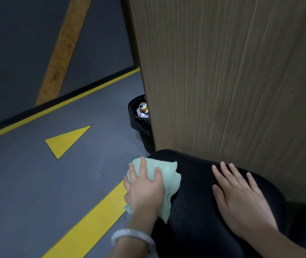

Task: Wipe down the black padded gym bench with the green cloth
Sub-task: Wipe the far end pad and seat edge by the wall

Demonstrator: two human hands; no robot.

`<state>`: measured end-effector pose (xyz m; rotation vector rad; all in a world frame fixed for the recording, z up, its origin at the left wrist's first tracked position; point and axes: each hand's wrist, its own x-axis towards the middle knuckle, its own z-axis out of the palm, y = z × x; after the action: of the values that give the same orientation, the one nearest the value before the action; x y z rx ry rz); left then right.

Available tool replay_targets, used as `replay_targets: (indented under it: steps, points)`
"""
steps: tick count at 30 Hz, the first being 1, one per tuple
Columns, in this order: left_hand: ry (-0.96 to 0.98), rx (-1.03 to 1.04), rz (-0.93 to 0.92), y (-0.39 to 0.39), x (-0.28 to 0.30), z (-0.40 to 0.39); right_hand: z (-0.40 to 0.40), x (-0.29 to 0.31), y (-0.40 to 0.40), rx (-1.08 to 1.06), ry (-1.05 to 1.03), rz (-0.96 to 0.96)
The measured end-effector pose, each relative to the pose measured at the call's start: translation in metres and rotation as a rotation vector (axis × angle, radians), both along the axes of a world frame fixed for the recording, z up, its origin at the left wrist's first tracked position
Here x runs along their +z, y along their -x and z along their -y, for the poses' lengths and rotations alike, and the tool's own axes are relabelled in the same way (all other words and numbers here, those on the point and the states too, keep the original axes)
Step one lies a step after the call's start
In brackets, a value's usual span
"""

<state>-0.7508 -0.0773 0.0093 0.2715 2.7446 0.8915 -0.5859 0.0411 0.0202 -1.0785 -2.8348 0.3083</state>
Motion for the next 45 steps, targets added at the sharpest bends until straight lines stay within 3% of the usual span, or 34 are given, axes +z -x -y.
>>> replay_targets:
  steps: [5,12,19,24,29,36,40,45]
  points:
    - [-0.213,0.066,0.051,-0.050,-0.006,0.022,0.004,0.005,0.000,-0.018,-0.011,0.010]
    - [-0.233,0.018,0.030,-0.150,-0.015,0.052,0.001,0.006,0.001,-0.006,0.004,0.036]
    - [-0.264,0.056,0.086,-0.113,-0.014,0.038,-0.001,0.001,0.003,0.005,0.003,0.016]
    - [-0.225,0.245,0.136,-0.057,-0.009,0.015,-0.001,0.003,0.003,0.003,-0.003,0.042]
    - [-0.231,0.266,0.104,-0.042,-0.002,0.011,0.000,0.004,0.003,-0.005,-0.012,0.054]
    - [-0.128,0.011,0.009,-0.120,-0.017,0.038,0.000,0.004,0.003,-0.009,-0.017,0.059]
    - [-0.162,-0.025,-0.241,-0.166,-0.028,0.047,0.000,0.003,0.004,-0.012,-0.012,0.047]
    - [-0.257,0.124,-0.213,-0.186,-0.027,0.041,-0.001,0.004,0.004,-0.018,-0.005,0.050]
